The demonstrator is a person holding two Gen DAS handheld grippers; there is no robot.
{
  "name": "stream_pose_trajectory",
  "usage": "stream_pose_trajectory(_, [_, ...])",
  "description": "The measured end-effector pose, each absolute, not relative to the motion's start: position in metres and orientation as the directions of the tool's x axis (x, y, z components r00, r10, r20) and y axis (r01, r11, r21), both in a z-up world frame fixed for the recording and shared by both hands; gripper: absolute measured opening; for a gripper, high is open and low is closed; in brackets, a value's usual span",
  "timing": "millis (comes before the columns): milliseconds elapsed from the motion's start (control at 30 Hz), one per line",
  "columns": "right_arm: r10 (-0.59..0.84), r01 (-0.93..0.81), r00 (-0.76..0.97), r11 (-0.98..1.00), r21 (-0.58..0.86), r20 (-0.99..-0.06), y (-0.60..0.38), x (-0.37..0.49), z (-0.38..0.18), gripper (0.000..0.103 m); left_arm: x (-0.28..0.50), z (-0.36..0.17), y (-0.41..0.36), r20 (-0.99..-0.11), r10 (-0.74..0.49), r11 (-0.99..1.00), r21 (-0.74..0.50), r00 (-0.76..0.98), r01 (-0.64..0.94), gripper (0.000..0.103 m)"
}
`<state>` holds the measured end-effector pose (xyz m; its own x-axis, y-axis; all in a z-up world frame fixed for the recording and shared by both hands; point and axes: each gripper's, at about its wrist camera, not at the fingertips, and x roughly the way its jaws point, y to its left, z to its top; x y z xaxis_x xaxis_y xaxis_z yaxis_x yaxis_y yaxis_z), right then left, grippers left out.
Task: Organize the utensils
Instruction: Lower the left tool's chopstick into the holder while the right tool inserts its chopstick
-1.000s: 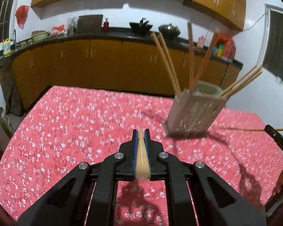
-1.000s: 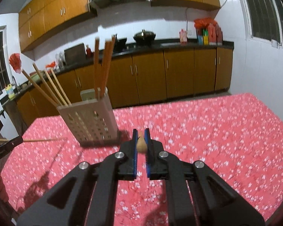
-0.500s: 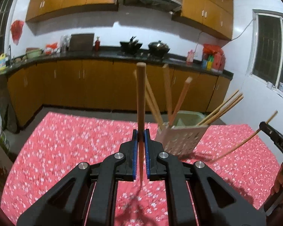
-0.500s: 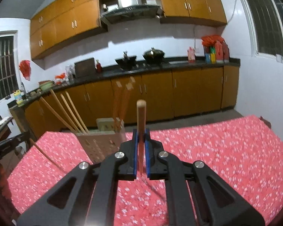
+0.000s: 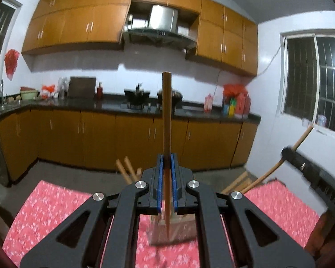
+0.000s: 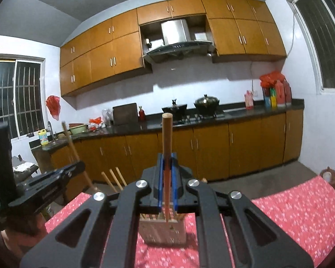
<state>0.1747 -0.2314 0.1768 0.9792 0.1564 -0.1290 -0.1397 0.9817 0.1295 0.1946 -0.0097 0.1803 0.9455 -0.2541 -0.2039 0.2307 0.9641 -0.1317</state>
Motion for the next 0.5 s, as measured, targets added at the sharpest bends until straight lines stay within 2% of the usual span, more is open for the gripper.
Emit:
stream_pose_trajectory(200, [0.161,-0.133,0.968,0.980,0.151,-0.191,-0.227,0.214,0.166,0.008,0.217,0.183,-0.018,-0.142,-0.211,0.971,-0.147,0.967,0.191,0.007])
stream_pose_trajectory(400, [0.174,-0.137,0.953,0.978,0.160,-0.247,-0.222,0.232,0.151,0.008,0.239,0.158,-0.026,-0.168,-0.218,0.968,-0.163,0.961,0.191,0.007])
stream_pose_trajectory(500, [0.194,-0.152,0.939,0.975,0.161,-0.285,-0.217,0.239,0.145,0.009,0.249,0.144,-0.031,-0.213,-0.224,0.969,-0.152,0.951,0.194,0.008])
